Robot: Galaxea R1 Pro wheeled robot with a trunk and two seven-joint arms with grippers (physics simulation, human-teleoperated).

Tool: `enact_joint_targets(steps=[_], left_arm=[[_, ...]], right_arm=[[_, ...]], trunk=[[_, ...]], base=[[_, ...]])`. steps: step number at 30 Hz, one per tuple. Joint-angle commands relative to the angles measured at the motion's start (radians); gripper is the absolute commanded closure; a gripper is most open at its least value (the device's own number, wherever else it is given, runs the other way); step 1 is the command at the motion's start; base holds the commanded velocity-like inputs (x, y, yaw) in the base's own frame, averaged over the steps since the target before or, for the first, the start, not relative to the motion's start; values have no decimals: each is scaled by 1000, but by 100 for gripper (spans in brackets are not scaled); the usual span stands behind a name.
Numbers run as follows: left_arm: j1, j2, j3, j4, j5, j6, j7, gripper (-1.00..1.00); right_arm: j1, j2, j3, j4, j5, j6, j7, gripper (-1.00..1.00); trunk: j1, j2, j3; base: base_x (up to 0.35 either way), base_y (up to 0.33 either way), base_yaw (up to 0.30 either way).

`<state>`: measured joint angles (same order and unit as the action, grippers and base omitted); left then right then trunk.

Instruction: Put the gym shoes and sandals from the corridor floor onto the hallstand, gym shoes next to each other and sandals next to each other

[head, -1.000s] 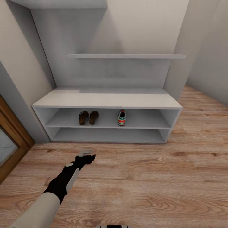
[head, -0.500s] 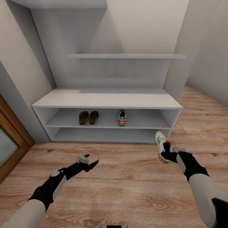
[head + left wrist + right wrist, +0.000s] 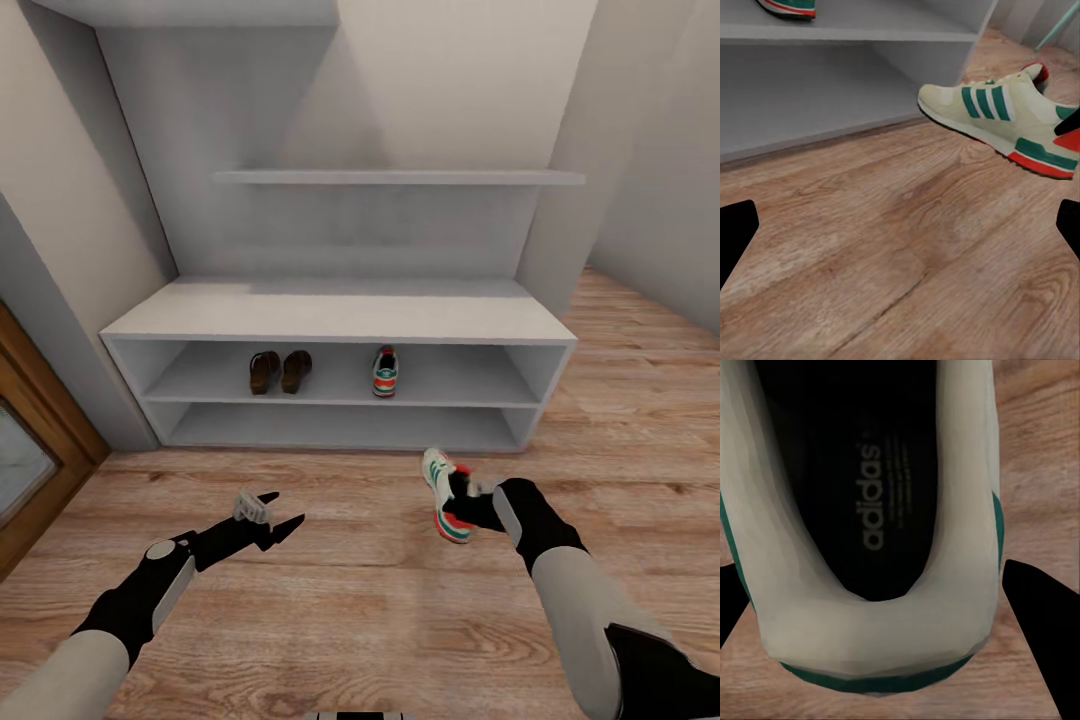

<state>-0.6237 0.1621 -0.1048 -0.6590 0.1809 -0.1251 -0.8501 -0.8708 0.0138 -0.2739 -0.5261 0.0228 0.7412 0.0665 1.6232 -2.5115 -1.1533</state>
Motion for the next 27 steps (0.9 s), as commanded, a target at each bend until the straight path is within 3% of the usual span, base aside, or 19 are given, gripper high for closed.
enact_joint_targets(steps=[1,9,12,13,16,21,27], left_arm=[[-1,2,-6,1,5,-7,1,-100],[-1,3,-6,-1,4,-7,-6,-100],[-1,4,-6,-1,4,-7,-59,-100],[-1,6,-5,-1,3,-7,-115,-100],[-1,8,-5,-1,3,-7,-181,-100],[-1,9,-4,0,3,-7,-206,-100],[-1,10,-4,1,3,-6,-209,-100]], right_arm=[[-1,11,0,-2,6,13,-5,100],[-1,29,47,-6,6,26,-74,100],[-1,29,51,-7,6,26,-79,100],[-1,29,51,-8,7,26,-80,100],[-1,30,51,-12,7,26,-83,100],[-1,30,51,-16,8,26,-93,100],[-1,32,54,-19,7,21,-233,100]], trunk=[[0,0,-1],[0,0,-1],[0,0,-1],[0,0,-1],[0,0,-1],[0,0,-1],[0,0,-1]], base=[[0,0,0],[0,0,0],[0,0,0],[0,0,0],[0,0,0],[0,0,0],[0,0,0]])
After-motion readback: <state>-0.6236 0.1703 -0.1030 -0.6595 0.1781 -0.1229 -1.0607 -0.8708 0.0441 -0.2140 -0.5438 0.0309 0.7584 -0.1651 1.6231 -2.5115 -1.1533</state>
